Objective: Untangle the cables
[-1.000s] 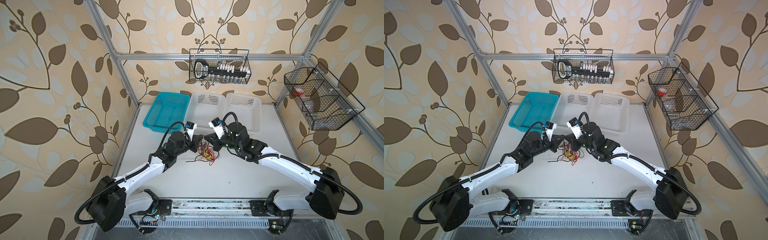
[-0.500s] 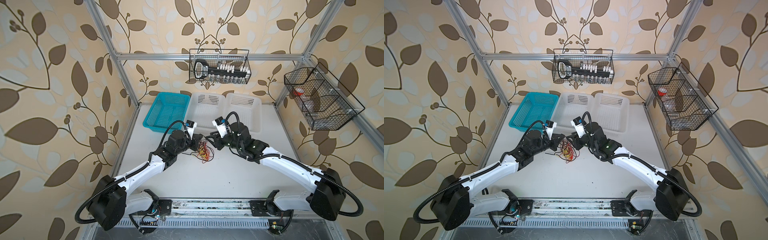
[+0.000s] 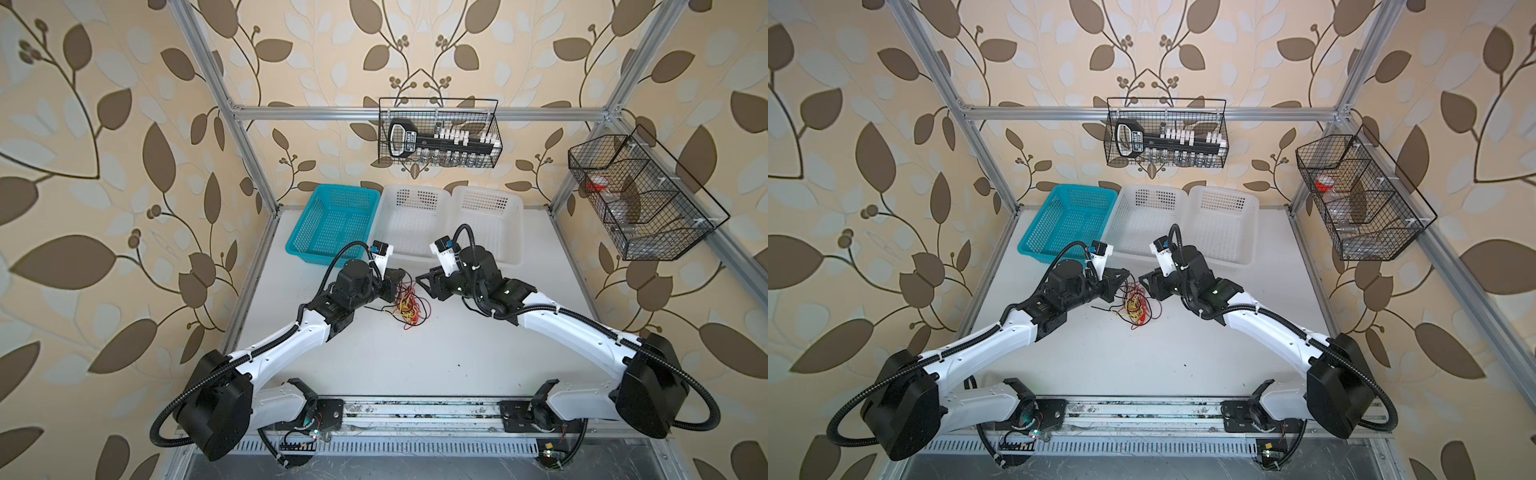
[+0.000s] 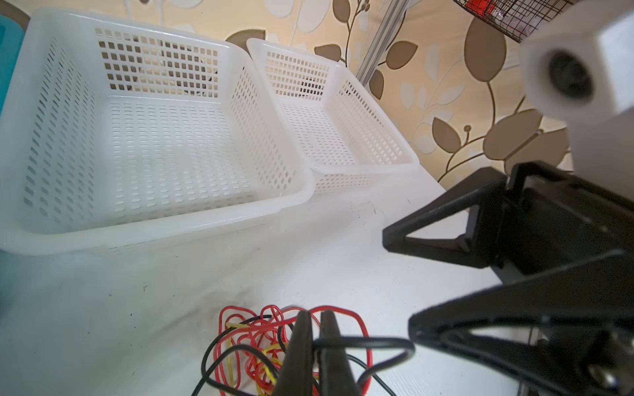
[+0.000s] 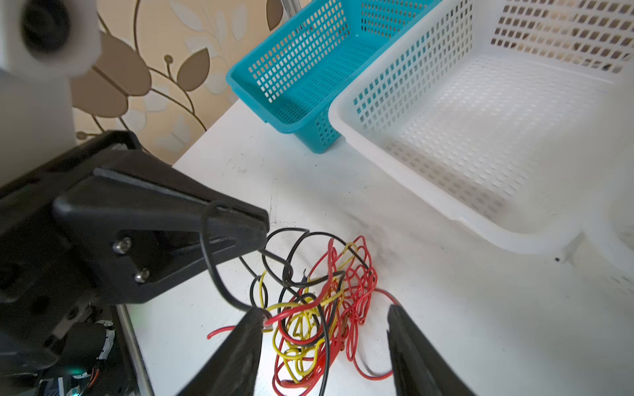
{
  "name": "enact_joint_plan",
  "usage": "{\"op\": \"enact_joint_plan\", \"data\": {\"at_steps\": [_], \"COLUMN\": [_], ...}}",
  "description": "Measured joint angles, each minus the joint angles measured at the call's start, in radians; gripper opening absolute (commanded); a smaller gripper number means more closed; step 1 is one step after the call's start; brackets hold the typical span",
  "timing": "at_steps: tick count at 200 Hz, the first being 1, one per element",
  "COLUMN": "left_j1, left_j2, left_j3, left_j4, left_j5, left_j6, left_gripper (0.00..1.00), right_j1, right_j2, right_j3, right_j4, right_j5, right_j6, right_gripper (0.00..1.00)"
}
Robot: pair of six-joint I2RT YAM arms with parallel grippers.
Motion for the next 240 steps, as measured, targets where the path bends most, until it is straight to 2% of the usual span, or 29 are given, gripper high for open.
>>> {"op": "enact_joint_plan", "data": {"at_steps": [52,87,109,124,144,167,240], "left_j1": [0.000,0.000,0.000,0.000,0.000,0.000,0.000], "left_j2": [0.004,0.004,0.007,0.011,0.016,0.016,-0.008], "left_j3": [0.000,0.000,0.000,0.000,0.000,0.012,0.137], "left_j4": [0.000,0.001,0.002,0.005,0.003,-0.009,-0.116], "left_j5": [0.000,0.000,0.000,-0.001,-0.006,-0.027,-0.102], "left_j6": [-0.017,-0.018,-0.021,-0.023,-0.025,-0.032,-0.043], "left_gripper": [0.00,0.00,0.00,0.00,0.00,0.00,0.00], "right_j1": [0.004,0.005,0.005,0.005,0.005,0.005,-0.049], "right_j2": [0.111,0.149,0.166,0.180,0.194,0.204,0.204], "right_j3": [0.001,0.002,0.010,0.020,0.023,0.023,-0.016], "right_j4": [0.001,0.002,0.004,0.007,0.009,0.009,0.008], "right_j5": [0.018,0.003,-0.013,-0.023,-0.031,-0.031,-0.008], "right_j6": [0.078,0.115,0.134,0.141,0.150,0.151,0.151], "right_gripper": [0.58,0.52,0.40,0.26,0.11,0.02,0.00]}}
